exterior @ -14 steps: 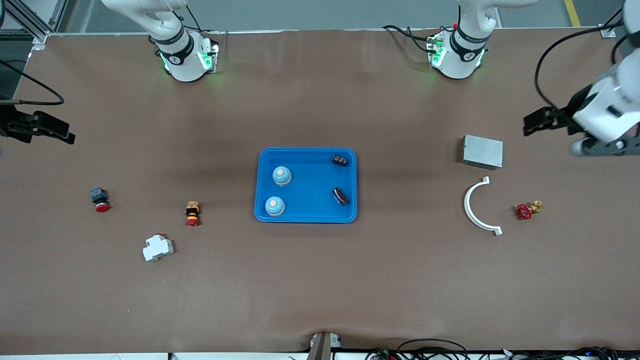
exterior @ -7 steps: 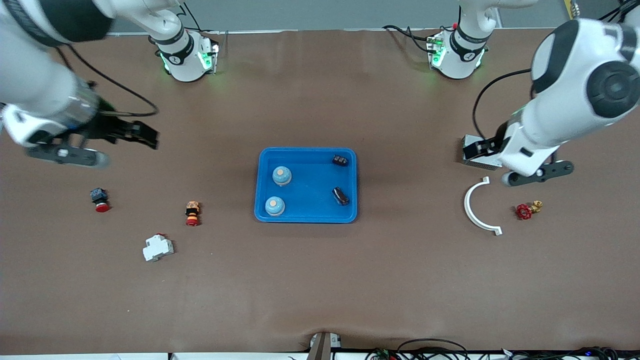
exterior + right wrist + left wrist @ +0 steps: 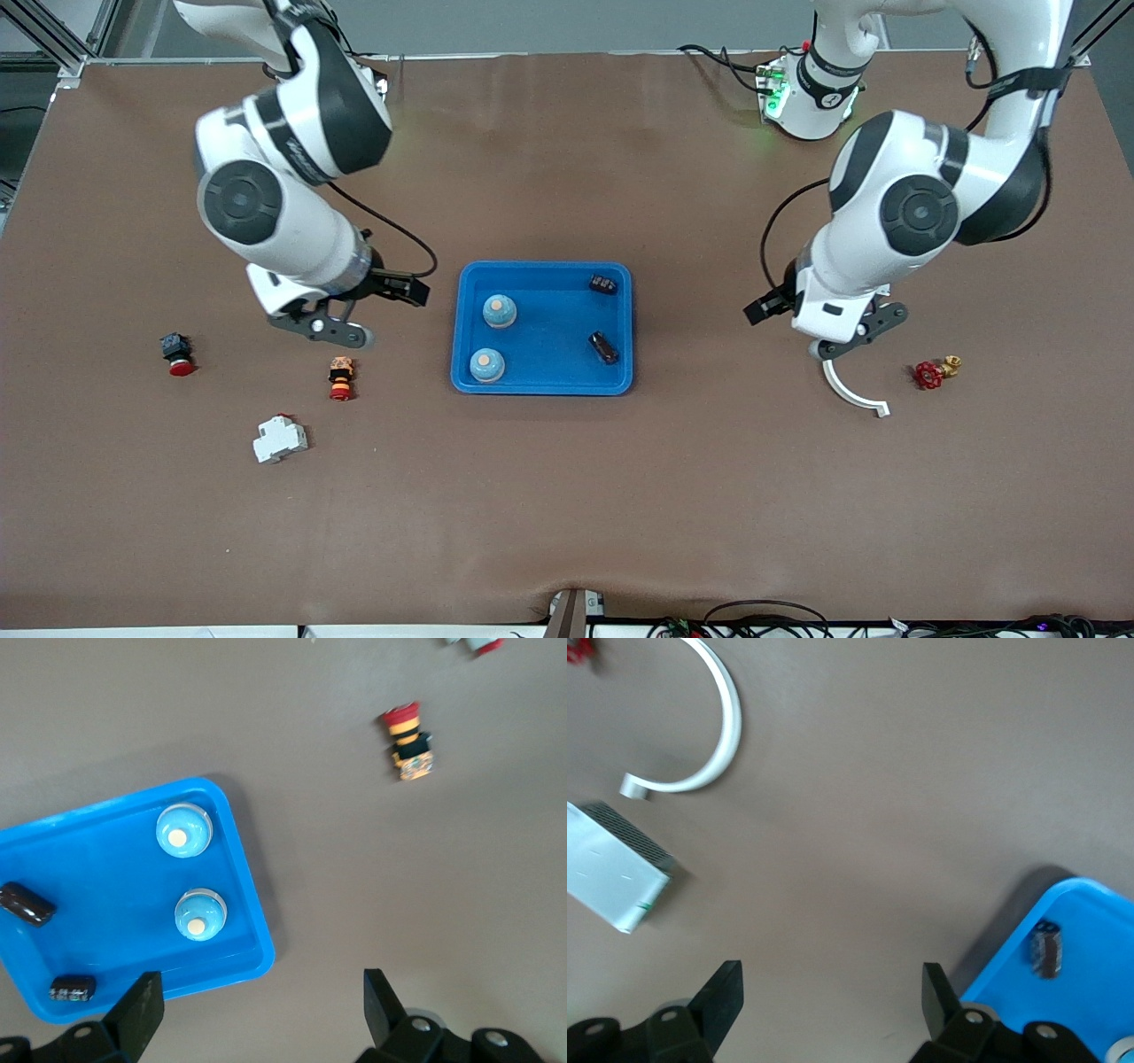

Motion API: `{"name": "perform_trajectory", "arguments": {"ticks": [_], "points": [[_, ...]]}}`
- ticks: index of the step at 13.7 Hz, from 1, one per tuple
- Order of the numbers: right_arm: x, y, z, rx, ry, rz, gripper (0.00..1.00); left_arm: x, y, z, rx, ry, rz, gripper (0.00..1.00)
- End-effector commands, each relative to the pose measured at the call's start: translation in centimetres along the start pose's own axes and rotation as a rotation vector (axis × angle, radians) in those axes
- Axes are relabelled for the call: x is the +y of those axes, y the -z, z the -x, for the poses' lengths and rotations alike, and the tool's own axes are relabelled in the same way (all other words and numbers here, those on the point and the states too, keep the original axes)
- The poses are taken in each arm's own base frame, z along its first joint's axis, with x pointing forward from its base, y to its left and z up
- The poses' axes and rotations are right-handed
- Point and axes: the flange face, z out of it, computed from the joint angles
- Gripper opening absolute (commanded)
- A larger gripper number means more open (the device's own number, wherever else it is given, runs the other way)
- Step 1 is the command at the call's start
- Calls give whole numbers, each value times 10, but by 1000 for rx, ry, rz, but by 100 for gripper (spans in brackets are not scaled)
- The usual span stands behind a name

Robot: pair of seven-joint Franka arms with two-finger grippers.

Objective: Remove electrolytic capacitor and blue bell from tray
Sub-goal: 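Move the right gripper toward the bells while the left gripper approaches the capacitors, then grasp a blue bell with the right gripper while the left gripper grasps a capacitor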

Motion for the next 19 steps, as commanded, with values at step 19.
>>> {"name": "perform_trajectory", "arguments": {"ticks": [19], "points": [[-95, -204, 57, 108, 85, -32, 100, 90, -121, 58, -12, 258, -5, 84]]}}
